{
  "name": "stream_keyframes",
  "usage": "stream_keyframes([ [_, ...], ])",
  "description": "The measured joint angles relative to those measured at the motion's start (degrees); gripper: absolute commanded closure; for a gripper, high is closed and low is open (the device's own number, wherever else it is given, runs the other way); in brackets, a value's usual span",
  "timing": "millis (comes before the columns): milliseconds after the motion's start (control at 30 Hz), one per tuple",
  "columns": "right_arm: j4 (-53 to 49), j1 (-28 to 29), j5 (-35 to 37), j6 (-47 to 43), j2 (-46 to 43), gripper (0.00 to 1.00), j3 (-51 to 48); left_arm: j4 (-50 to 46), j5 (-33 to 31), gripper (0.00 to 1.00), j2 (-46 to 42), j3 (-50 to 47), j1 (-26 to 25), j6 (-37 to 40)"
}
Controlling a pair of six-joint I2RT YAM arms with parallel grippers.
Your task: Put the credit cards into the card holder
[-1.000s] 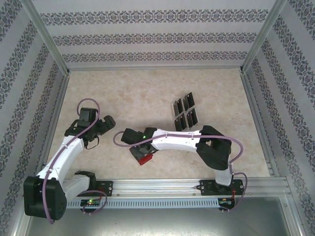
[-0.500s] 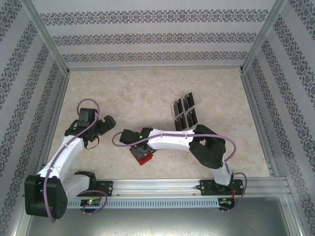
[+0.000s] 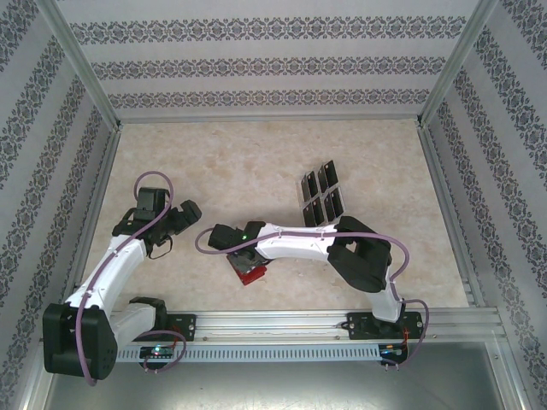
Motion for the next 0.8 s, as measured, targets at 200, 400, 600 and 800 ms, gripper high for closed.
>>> stream_keyframes([
  [200,1.07,-0.42,-0.28,0.22,-0.7,1.0,-0.98,0.0,0.94,0.0,0.02,0.0,0.0,0.0],
  [400,3.48,-4.02,-2.25,0.7,-4.81,1.0,-4.85,0.04,3.48,0.0,0.09,-0.02,0.0,-0.2],
  [600,10.21,-9.55,-7.96,3.3,-11.28,1.0,-10.54,3.1,7.26,0.0,0.94,-1.6,-0.85,-2.56],
  [800,18.16,-13.44,-14.38,7.21,-12.76,1.0,-16.46,7.78,8.85,0.0,4.83,-3.45,-7.06,-5.81],
])
